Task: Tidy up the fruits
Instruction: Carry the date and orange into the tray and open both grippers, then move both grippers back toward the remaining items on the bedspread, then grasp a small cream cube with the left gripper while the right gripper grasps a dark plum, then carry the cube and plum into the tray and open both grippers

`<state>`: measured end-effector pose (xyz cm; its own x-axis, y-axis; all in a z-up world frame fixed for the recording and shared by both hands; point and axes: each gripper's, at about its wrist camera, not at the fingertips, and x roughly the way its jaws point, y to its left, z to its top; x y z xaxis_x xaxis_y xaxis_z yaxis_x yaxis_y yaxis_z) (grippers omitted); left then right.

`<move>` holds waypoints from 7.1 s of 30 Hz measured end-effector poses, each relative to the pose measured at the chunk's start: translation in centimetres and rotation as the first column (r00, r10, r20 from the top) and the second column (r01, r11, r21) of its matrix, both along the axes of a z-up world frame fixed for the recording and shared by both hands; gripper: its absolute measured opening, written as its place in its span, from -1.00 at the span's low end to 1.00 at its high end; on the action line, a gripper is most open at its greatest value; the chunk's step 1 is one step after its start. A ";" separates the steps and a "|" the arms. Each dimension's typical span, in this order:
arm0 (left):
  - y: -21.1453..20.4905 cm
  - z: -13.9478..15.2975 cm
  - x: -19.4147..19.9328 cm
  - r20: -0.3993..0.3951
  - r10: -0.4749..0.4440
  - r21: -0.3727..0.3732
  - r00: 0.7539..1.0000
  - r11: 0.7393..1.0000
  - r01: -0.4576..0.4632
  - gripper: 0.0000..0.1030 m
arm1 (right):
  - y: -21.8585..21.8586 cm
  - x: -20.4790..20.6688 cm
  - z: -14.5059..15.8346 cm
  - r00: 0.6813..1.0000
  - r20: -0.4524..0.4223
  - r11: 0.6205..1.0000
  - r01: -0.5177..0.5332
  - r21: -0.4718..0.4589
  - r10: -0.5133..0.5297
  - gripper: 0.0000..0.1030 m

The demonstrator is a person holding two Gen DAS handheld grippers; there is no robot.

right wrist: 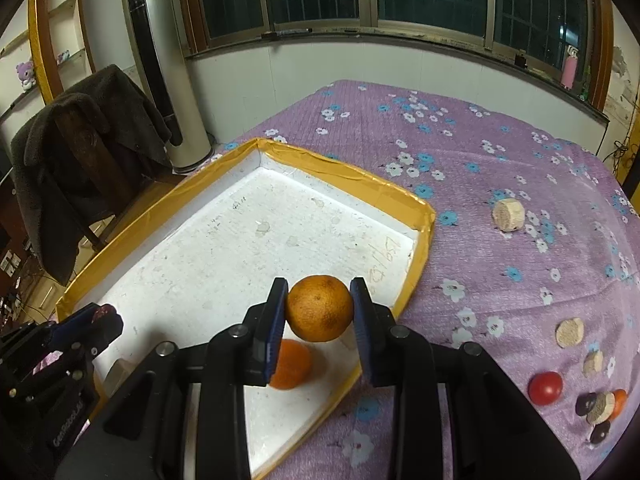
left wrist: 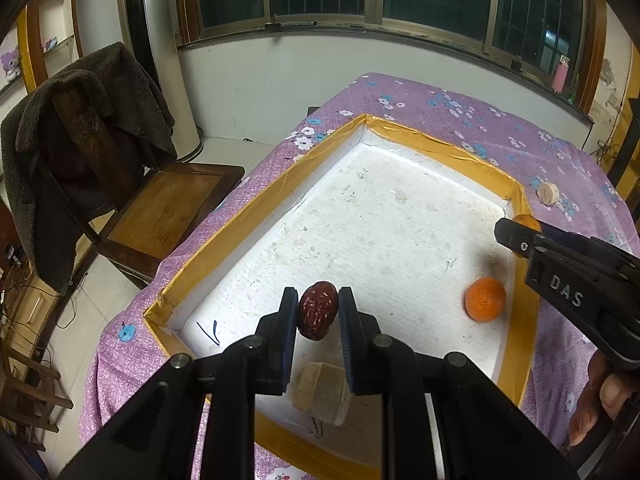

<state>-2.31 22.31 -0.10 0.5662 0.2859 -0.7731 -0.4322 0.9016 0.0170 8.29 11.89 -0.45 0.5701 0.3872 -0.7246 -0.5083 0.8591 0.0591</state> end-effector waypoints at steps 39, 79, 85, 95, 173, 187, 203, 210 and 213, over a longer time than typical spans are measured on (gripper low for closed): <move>-10.0 4.5 -4.9 0.198 -0.200 0.046 0.960 0.980 0.195 0.55 | -23.1 -9.0 2.6 0.946 0.087 0.944 0.299 0.138 -0.313 0.85; -27.5 -1.8 2.7 0.054 -0.528 0.018 0.848 0.849 0.528 0.54 | -32.3 -3.4 -4.9 0.887 -0.089 0.892 0.452 -0.026 -0.452 -0.53; -28.3 -2.6 3.6 0.042 -0.530 -0.001 0.847 0.848 0.530 0.39 | -33.4 -4.5 -4.2 0.894 -0.064 0.893 0.447 0.043 -0.444 -0.54; -29.9 -4.1 4.3 0.009 -0.569 -0.009 0.822 0.822 0.569 -0.05 | -35.0 -5.8 -3.1 0.892 -0.029 0.885 0.452 0.115 -0.451 -0.54; -1.9 2.8 -3.9 0.113 -0.072 0.040 0.991 0.997 0.068 -0.78 | -8.8 -8.4 4.4 0.992 0.108 0.993 0.061 0.103 -0.072 -0.53; 1.0 1.6 -1.7 0.073 -0.024 0.013 0.997 1.000 0.023 -0.78 | -2.0 -6.6 1.2 0.998 0.041 0.995 -0.051 0.084 0.047 -0.53; 1.2 0.1 -0.2 0.037 -0.040 0.019 0.999 0.999 0.040 -0.78 | 2.4 -1.3 -0.9 0.997 -0.019 0.995 -0.077 0.058 0.078 -0.53; 1.0 -0.4 0.0 0.019 -0.038 -0.013 0.999 0.999 0.038 -0.73 | 3.4 -0.3 -1.8 0.994 -0.050 0.995 -0.093 0.038 0.095 -0.50; 1.4 -0.1 -0.4 0.012 -0.028 -0.040 1.000 0.999 0.028 -0.12 | 3.4 -0.2 -1.8 0.994 -0.059 0.995 -0.091 0.041 0.094 -0.42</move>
